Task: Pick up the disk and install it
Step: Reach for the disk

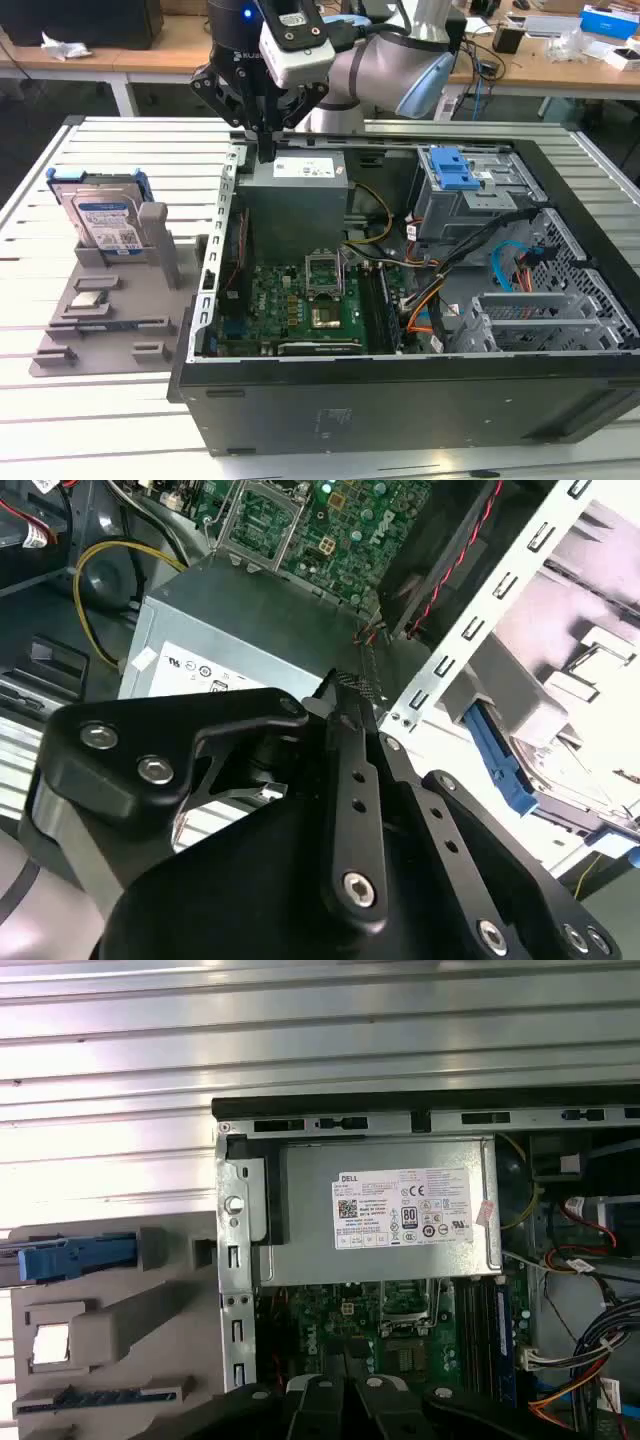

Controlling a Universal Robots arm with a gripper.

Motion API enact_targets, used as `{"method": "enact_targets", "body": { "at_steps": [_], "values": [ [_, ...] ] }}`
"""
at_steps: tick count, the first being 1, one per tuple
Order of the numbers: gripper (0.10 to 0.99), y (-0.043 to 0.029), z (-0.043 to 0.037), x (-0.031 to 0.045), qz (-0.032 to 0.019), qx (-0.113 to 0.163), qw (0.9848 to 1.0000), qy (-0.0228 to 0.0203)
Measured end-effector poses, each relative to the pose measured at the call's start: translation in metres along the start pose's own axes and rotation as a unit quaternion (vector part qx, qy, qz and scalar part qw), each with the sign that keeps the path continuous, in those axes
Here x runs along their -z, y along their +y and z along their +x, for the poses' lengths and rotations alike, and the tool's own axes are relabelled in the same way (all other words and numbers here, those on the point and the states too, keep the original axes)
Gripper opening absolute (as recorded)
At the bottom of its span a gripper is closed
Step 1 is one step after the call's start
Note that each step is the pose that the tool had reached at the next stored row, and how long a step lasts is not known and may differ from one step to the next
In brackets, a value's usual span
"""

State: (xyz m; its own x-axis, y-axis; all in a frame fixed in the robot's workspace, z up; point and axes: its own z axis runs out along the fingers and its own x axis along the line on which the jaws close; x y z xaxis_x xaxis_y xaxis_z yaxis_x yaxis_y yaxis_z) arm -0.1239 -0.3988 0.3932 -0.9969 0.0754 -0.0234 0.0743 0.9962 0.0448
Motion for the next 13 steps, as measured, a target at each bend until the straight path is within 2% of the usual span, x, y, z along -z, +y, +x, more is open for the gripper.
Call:
{"method": "enact_targets", "body": {
  "at_steps": [1, 4, 13],
  "values": [
    [0.106, -0.0005, 0.0066, 0.0002, 0.0001, 0.000, 1.0000, 0.0000],
    [0.106, -0.0012, 0.0159, 0.0005, 0.0001, 0.000, 1.0000, 0.0001],
    [0.106, -0.0025, 0.0329, 0.0010, 0.0001, 0.000, 1.0000, 0.0001]
  ]
}}
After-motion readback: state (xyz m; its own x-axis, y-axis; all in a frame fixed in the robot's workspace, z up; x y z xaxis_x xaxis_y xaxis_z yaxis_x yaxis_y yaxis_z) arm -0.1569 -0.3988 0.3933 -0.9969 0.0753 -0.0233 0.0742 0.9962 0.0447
